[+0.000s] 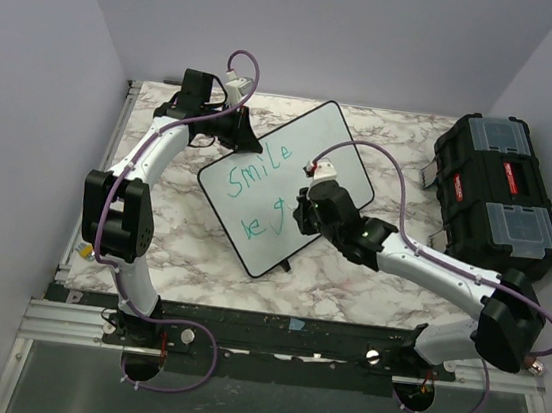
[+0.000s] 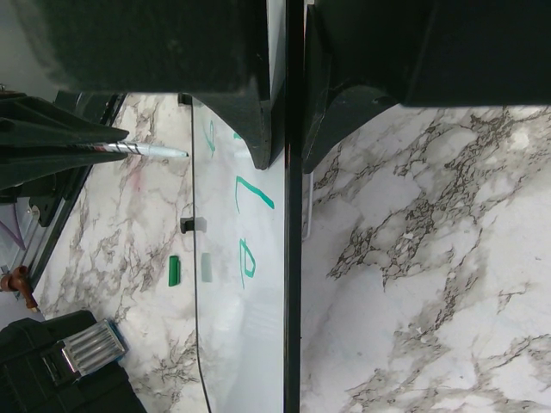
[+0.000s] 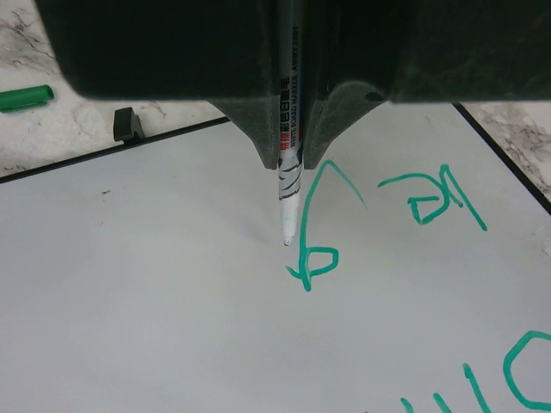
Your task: Write a sentence on the whiteboard
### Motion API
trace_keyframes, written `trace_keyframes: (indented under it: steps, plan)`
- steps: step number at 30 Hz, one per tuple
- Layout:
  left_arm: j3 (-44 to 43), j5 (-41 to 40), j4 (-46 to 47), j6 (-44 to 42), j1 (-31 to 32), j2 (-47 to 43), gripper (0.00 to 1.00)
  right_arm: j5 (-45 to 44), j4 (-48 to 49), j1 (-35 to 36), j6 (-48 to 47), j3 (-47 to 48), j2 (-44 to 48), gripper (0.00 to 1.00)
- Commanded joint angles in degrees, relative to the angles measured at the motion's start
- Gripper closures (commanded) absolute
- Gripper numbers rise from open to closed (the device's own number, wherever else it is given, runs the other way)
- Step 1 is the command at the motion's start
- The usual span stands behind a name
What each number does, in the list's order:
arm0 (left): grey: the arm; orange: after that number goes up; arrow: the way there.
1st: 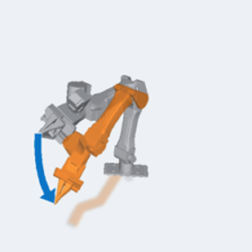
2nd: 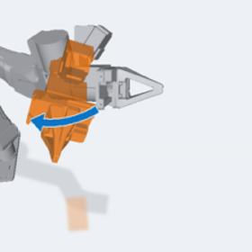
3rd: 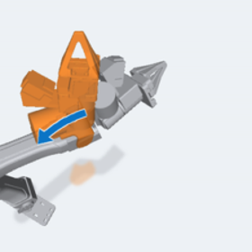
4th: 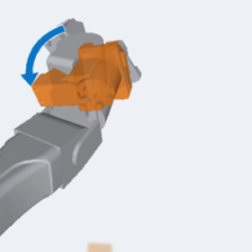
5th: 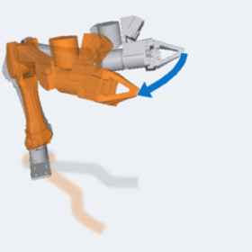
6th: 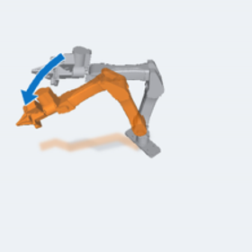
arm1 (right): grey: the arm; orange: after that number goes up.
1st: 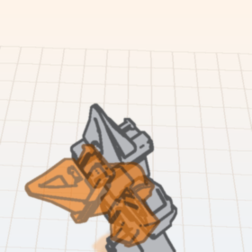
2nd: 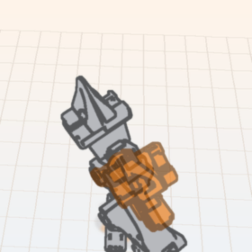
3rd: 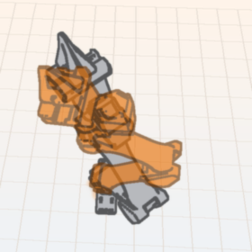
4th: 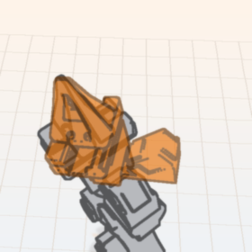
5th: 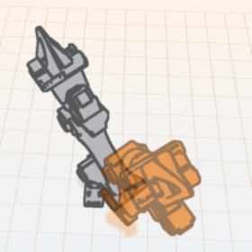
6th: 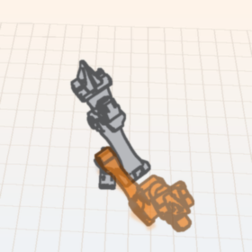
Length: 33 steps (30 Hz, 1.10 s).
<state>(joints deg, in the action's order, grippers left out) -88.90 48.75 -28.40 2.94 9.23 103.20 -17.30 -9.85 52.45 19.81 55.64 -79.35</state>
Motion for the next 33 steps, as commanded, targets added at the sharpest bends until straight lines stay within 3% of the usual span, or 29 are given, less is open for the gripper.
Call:
trace_keyframes:
  steps: [1,20,33]
  plan:
    - [1.27,-3.07,1.73,-5.66,0.52,-1.17,1.0,-3.21,2.58,-0.02,-0.7,3.3,-2.52,0.99]
    - [0.96,-3.14,1.52,-5.93,0.48,-1.36,1.0,-6.36,3.0,-0.02,-1.46,6.13,-9.99,0.99]
    - [0.88,-3.06,1.27,-5.93,0.47,-1.51,1.0,-3.33,0.94,-0.05,1.21,2.72,-7.11,0.99]
